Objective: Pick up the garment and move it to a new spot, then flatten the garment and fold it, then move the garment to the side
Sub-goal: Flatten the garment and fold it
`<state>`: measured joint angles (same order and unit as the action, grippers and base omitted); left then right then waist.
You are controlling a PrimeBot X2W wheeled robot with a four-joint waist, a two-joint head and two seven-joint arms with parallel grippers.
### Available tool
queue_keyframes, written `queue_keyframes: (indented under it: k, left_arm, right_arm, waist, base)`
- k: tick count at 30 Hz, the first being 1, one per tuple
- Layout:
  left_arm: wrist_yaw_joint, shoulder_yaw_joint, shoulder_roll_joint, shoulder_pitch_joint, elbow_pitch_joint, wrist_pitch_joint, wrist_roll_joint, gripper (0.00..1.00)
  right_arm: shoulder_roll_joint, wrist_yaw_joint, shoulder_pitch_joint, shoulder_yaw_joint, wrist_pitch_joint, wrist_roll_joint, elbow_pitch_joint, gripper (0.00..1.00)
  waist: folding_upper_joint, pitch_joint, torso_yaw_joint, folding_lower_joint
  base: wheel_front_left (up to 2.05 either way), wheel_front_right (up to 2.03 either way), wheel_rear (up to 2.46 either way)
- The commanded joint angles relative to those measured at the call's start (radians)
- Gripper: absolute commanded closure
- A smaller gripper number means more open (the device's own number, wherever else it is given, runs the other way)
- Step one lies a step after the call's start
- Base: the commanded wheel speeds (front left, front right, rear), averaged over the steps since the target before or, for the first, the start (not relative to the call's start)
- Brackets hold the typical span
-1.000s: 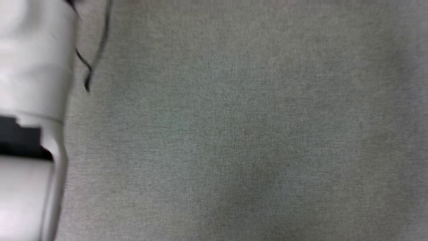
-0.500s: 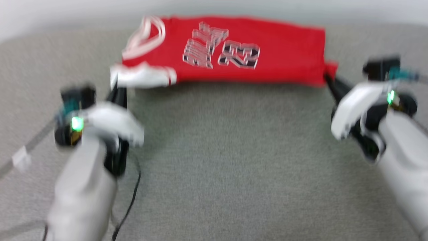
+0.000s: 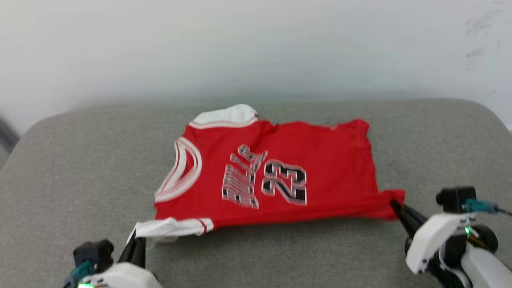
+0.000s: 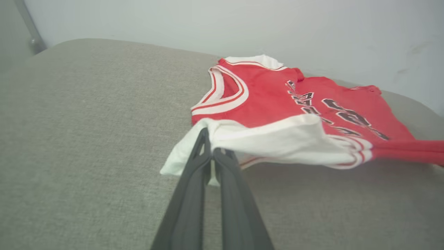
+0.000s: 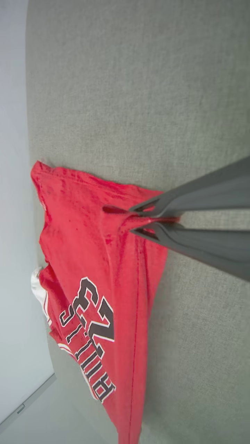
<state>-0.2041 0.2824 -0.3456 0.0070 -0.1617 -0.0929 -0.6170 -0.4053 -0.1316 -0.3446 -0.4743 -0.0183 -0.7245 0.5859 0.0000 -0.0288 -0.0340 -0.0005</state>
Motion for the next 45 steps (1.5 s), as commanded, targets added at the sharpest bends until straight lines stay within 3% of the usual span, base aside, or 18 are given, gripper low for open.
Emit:
queue_keyframes:
  k: [1,7,13,18,22,30,38,40,41,43,45]
  left_arm:
    - [-0.018,-0.006,-0.011,0.025,0.032,0.01,0.007,1.0]
    - [-0.141,-0.006,-0.061,0.201,0.324,0.123,0.029,1.0]
    - [-0.177,0.003,-0.104,0.217,0.455,0.211,0.045,1.0]
    - [-0.146,0.013,-0.113,0.127,0.421,0.268,0.024,1.0]
    - [-0.107,0.021,-0.096,0.014,0.342,0.274,0.009,1.0]
    - [-0.028,0.042,-0.038,-0.21,0.127,0.236,-0.005,1.0]
    - [0.05,0.075,0.013,-0.365,-0.133,0.244,-0.031,1.0]
    - [0.094,0.089,0.037,-0.406,-0.245,0.253,-0.055,1.0]
    - [0.105,0.091,0.043,-0.413,-0.27,0.256,-0.062,0.74]
    - [0.124,0.091,0.054,-0.428,-0.308,0.245,-0.072,0.0]
    - [0.135,0.084,0.06,-0.436,-0.336,0.223,-0.08,0.0]
  right_arm:
    - [-0.006,0.002,0.031,0.015,0.007,0.014,-0.013,1.0]
    - [0.02,0.002,0.234,0.2,0.101,0.091,-0.195,1.0]
    - [0.1,0.002,0.378,0.361,0.289,0.211,-0.424,1.0]
    - [0.15,0.002,0.36,0.401,0.425,0.284,-0.537,1.0]
    - [0.157,0.001,0.296,0.405,0.476,0.307,-0.547,1.0]
    - [0.145,0.001,0.147,0.363,0.486,0.302,-0.442,1.0]
    - [0.138,0.001,0.018,0.263,0.446,0.274,-0.255,1.0]
    - [0.138,0.001,-0.024,0.208,0.402,0.261,-0.166,0.4]
    - [0.137,0.001,-0.028,0.197,0.389,0.257,-0.147,0.0]
    - [0.133,0.001,-0.037,0.173,0.358,0.25,-0.122,0.0]
    - [0.128,0.002,-0.034,0.158,0.309,0.238,-0.114,0.0]
  waist:
    - [0.0,-0.005,-0.001,0.0005]
    - [0.0,-0.009,0.007,0.0005]
    - [0.0,0.006,0.002,0.0005]
    - [0.0,0.047,-0.011,0.0005]
    - [0.0,0.101,-0.012,0.0005]
    - [0.0,0.205,-0.006,0.0005]
    - [0.0,0.269,-0.015,0.0005]
    - [0.0,0.276,-0.018,0.0005]
    - [0.0,0.276,-0.017,0.0005]
    - [0.0,0.271,-0.016,0.0005]
    - [0.0,0.257,-0.015,0.0005]
  base:
    - [0.0,0.0,0.0]
    - [0.0,0.0,0.0]
    - [0.0,0.0,0.0]
    - [0.0,0.0,0.0]
    - [0.0,0.0,0.0]
    - [0.0,0.0,0.0]
    - [0.0,0.0,0.0]
    - [0.0,0.0,0.0]
    - [0.0,0.0,0.0]
    - [0.0,0.0,0.0]
    - [0.0,0.0,0.0]
